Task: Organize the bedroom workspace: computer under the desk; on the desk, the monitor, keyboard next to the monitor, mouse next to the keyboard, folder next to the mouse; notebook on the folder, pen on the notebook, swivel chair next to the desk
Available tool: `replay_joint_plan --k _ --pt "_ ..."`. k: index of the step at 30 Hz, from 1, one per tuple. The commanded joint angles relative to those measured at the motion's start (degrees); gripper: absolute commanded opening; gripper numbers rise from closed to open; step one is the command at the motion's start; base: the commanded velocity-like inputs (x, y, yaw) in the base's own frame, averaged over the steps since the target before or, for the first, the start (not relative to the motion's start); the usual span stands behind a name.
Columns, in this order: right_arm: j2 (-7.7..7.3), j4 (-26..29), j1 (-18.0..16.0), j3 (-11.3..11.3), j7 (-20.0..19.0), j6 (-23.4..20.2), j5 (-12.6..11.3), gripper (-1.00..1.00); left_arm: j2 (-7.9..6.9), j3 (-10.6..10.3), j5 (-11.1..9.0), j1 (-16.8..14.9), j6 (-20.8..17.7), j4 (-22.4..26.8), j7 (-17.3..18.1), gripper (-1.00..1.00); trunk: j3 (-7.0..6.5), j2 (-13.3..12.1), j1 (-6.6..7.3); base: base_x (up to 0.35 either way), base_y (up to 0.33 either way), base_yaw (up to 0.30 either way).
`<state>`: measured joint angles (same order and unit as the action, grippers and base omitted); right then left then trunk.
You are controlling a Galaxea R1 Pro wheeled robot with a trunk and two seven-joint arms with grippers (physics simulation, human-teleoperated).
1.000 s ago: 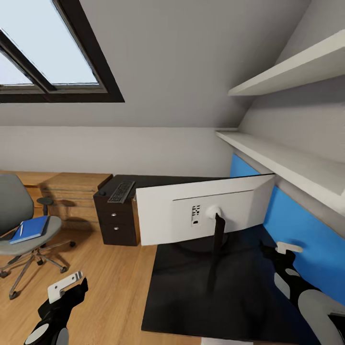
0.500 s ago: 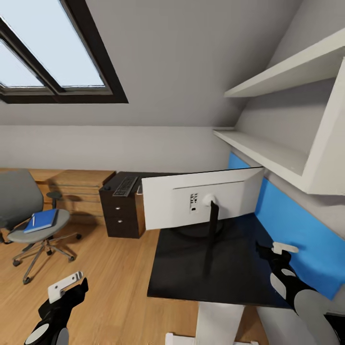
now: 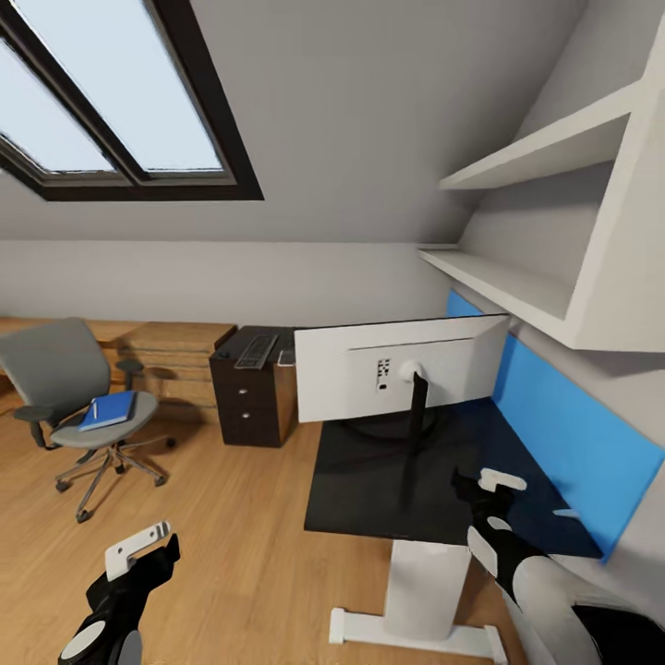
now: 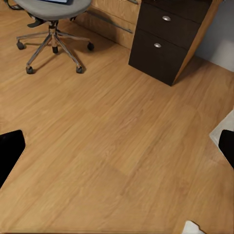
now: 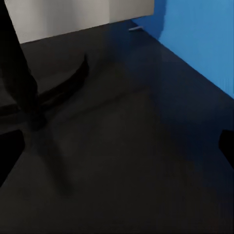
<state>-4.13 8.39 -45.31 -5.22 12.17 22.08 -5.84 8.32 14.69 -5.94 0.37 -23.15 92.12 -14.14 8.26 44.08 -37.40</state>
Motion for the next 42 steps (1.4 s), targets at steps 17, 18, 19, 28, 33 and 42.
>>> replay_joint_plan --k 17,18,19,28,33,42 --pt "7.45 -0.7 0.4 0.1 5.4 0.1 6.8 1.0 0.03 -0.4 -0.5 0.0 -0.2 -0.1 -0.3 1.0 0.08 0.1 -0.01 -0.001 0.096 0.145" --pt "7.66 -0.6 0.4 0.3 5.4 0.0 6.8 1.0 0.03 -0.6 -0.5 0.0 -0.2 -0.5 -0.3 1.0 0.08 0.1 -0.01 0.0 0.016 0.005" --pt "9.19 0.0 0.4 0.6 5.4 -0.3 6.8 1.0 0.03 -1.4 -0.5 0.0 -0.2 -1.2 -0.4 1.0 0.08 0.1 -0.01 0.0 0.008 0.002" --pt "14.13 31.1 0.3 3.2 5.5 -28.6 10.0 1.0 -0.05 -2.9 -0.5 0.0 -0.2 -2.3 -0.5 1.0 0.08 0.1 -0.01 0.0 0.002 0.0" --pt "14.13 48.7 -1.3 3.4 5.4 -48.9 10.0 1.0 -0.07 -2.9 -0.4 0.0 -0.2 -2.4 -0.5 1.0 0.08 0.1 -0.01 0.0 0.0 0.0" --pt "14.13 34.9 -29.9 7.3 5.4 -62.1 9.9 1.0 -0.28 -2.9 -0.3 0.0 -0.2 -2.3 -0.4 1.0 0.08 0.1 -0.01 0.001 0.0 0.0"
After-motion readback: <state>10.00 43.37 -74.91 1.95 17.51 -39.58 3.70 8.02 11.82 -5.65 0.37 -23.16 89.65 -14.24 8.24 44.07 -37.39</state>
